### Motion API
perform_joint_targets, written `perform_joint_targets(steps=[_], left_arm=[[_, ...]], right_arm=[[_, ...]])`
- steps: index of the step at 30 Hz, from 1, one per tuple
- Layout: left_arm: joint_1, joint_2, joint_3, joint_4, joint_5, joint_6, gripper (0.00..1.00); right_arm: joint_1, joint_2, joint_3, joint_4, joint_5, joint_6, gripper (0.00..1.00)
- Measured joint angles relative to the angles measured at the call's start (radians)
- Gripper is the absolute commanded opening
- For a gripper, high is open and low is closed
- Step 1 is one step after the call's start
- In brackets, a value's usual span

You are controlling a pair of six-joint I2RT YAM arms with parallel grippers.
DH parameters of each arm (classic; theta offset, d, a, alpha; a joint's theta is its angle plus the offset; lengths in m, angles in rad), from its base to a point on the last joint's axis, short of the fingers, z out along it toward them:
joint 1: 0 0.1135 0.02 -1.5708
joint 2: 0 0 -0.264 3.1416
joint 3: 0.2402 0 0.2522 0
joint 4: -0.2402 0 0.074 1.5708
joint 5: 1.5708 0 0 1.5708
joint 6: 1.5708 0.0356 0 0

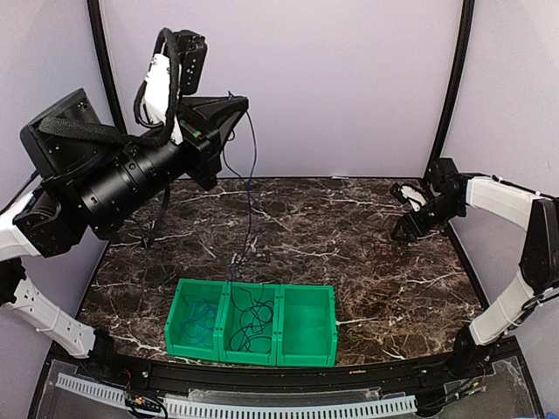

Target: Untangle the cables

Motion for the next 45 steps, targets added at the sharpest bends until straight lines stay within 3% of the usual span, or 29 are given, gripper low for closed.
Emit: perform_joint_targets(steps=[12, 20, 27, 35, 40, 45], left_arm=[[0.0, -0.017, -0.107, -0.016, -0.024, -0.12, 0.0], [0.0, -0.031, -0.17, -0.136, -0.068, -0.243, 0.0], [0.0, -0.143, -0.225, -0.177, -0.087, -0.331, 0.0], [0.0, -0.182, -0.347, -0.217, -0.012, -0.465, 0.0], [0.0, -0.165, -0.491, -0.249, 0.023, -0.593, 0.0], [0.0, -0.175, -0.657, -0.198, 0.03, -0.706, 0.0]], right_arm=[[0.001, 0.002, -0.005, 0.0, -0.012, 0.0, 0.69], [0.001, 0.003, -0.014, 0.0, -0.018, 0.0, 0.69], [0.027, 0.007, 0.013, -0.018, -0.076, -0.019, 0.69], [0.251, 0.015, 0.127, -0.068, -0.178, -0.113, 0.7], [0.425, 0.093, 0.217, -0.081, -0.206, -0.152, 0.7], [0.516, 0.18, 0.249, -0.094, -0.226, -0.166, 0.69]])
